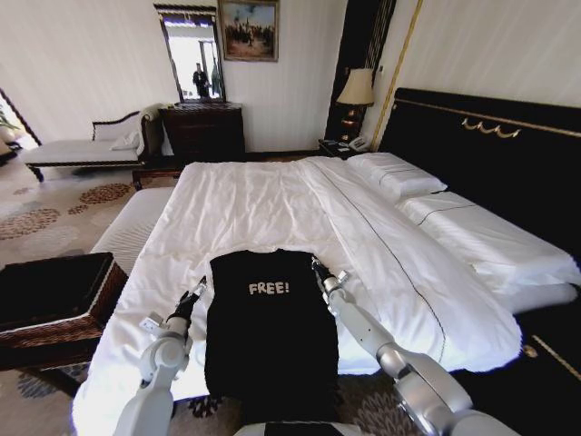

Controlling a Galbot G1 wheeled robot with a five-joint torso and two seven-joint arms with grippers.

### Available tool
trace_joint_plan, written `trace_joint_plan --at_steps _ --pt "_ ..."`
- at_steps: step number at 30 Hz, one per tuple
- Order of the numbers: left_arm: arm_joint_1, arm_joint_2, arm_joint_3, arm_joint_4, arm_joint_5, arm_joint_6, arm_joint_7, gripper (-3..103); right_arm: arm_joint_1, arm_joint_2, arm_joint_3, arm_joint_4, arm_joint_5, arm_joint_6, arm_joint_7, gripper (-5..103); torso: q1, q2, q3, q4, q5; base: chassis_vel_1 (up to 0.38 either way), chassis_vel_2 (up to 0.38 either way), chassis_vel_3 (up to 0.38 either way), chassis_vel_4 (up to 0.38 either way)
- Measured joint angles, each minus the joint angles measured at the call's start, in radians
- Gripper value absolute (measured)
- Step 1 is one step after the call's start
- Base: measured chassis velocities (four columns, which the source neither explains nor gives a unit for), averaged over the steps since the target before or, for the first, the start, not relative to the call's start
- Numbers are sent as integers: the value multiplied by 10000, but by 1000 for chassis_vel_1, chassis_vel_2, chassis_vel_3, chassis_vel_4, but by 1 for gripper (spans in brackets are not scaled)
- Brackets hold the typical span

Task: Fold the clothes on the bed and place them into the basket.

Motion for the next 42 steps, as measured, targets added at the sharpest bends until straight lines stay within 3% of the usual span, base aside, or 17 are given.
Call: trace_joint_plan --at_steps 4,13,19,28,32,34,36,40,42 --pt "-1287 261 379 1452 -43 124 -64 100 -176 -83 52 301 -87 201 -27 0 0 0 0 -3 1 0 0 0 0" --pt "-2715 263 959 3102 57 193 5 100 -384 -61 316 575 -585 461 -44 0 0 0 1 0 -1 0 0 0 0" --pt "-4227 231 1482 5292 331 79 365 100 -697 -129 288 1145 -880 582 25 0 0 -1 1 -1 -2 0 0 0 0" --pt "-5391 32 1540 6779 476 2 562 101 -797 -147 217 1287 -972 650 127 0 0 1 0 0 0 0 0 0 0" --pt "-5489 -69 1427 6976 514 -46 601 94 -753 -138 198 1281 -976 656 131 0 0 0 0 -1 0 0 0 0 0" --pt "-5401 -74 1371 6924 515 -56 713 79 -697 -139 161 1271 -976 663 133 0 0 0 0 0 0 0 0 0 0" --pt "-5370 -64 1371 6907 515 -57 748 79 -693 -137 158 1269 -976 666 134 0 0 0 0 0 0 0 0 0 0" --pt "-5290 -45 1358 6834 440 -58 806 57 -668 -88 178 1179 -1043 715 163 0 -2 1 0 0 -1 0 0 0 0" --pt "-5262 -44 1355 6794 397 -50 802 57 -662 -85 177 1163 -1057 726 170 0 -2 0 0 -1 0 0 0 0 0"
